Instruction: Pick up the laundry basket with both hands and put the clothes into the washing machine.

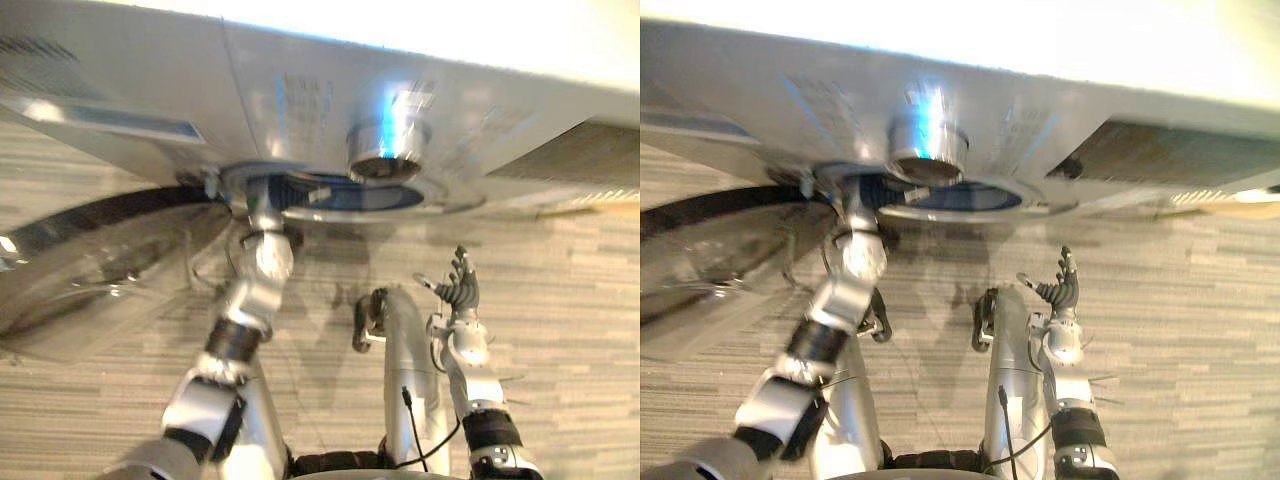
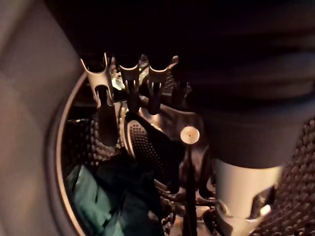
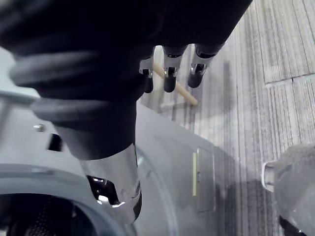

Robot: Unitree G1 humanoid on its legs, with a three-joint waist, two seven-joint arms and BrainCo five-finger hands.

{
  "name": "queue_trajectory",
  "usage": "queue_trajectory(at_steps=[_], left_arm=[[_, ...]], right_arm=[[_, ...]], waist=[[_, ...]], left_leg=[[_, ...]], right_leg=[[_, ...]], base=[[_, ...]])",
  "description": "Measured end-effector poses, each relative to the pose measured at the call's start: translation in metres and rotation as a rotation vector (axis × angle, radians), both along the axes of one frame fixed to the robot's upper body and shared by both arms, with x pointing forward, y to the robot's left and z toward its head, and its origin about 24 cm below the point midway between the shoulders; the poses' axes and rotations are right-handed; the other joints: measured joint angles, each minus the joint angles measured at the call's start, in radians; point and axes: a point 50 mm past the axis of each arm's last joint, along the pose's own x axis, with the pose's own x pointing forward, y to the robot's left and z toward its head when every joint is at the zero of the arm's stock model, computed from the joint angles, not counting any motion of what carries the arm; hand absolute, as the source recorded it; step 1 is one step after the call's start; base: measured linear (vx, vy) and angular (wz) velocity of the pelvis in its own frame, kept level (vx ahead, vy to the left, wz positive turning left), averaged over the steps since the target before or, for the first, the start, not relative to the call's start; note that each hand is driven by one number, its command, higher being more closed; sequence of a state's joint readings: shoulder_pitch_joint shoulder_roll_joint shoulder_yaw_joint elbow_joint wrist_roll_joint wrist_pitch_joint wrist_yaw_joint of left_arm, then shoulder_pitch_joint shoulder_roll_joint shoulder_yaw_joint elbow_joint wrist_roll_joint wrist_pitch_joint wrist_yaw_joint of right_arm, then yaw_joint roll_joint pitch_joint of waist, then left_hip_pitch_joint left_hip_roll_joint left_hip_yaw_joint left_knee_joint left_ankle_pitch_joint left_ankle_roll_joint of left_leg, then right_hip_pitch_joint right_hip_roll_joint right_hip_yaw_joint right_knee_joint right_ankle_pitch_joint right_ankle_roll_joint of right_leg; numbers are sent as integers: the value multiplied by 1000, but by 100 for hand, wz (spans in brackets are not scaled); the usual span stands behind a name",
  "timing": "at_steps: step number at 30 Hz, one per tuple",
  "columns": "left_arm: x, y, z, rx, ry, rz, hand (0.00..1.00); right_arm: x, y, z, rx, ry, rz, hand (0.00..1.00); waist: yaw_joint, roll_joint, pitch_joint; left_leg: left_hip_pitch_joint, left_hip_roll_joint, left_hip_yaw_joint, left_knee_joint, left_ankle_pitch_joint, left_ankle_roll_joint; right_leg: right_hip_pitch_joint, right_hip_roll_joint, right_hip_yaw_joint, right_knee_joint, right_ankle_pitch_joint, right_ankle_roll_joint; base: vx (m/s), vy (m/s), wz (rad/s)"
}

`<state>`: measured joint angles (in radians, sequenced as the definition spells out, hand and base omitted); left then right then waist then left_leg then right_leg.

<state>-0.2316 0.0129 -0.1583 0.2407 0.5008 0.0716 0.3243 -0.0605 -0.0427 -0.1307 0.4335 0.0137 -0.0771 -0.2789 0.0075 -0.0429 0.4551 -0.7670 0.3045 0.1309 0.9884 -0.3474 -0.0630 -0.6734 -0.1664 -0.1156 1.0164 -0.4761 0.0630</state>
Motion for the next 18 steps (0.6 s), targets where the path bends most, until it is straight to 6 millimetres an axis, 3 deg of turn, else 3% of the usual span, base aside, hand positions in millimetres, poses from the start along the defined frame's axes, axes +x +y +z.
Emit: queue_trajectory(at_steps=[2, 4, 6, 9, 12, 15, 18], left_arm=[[-32, 10, -43, -91, 168, 6, 0], [-50, 19, -67, -123, 260, 26, 0], [-79, 34, -108, -201, 455, 92, 0], [-118, 53, -153, -265, 684, 197, 0], [-146, 69, -177, -284, 833, 283, 0], [-157, 89, -184, -246, 891, 326, 0], [-168, 96, -190, -211, 946, 337, 0]], right_arm=[[-23, -2, -26, 0, 132, -1, 0], [-37, -2, -40, 1, 205, 9, 0], [-59, -2, -61, 11, 324, 19, 0], [-83, -3, -83, 19, 462, 19, 0], [-96, -9, -96, 38, 549, 0, 0], [-101, -14, -102, 44, 588, -16, 0], [-106, -18, -104, 45, 611, -32, 0]], waist=[[13, 18, -55], [22, 23, -93], [35, 23, -152], [33, 27, -234], [31, 30, -257], [28, 29, -267], [12, 29, -288]], left_leg=[[145, -17, 39, -177, 57, -5], [224, -30, 60, -273, 89, -6], [351, -53, 93, -427, 138, -9], [464, -92, 119, -605, 206, -9], [572, -124, 149, -751, 267, -9], [677, -143, 195, -872, 314, -12], [737, -155, 231, -945, 342, -15]], right_leg=[[146, 4, -27, -183, 64, 7], [223, 5, -38, -282, 100, 8], [347, 8, -54, -450, 163, 18], [464, 10, -66, -654, 249, 32], [568, 15, -62, -816, 331, 46], [623, 25, -38, -886, 381, 49], [638, 29, -10, -908, 398, 45]], base=[[182, 35, 10], [181, 36, 7], [177, 33, 1], [155, 38, 0], [130, 44, -12], [36, 19, -37], [-8, 27, -39]])
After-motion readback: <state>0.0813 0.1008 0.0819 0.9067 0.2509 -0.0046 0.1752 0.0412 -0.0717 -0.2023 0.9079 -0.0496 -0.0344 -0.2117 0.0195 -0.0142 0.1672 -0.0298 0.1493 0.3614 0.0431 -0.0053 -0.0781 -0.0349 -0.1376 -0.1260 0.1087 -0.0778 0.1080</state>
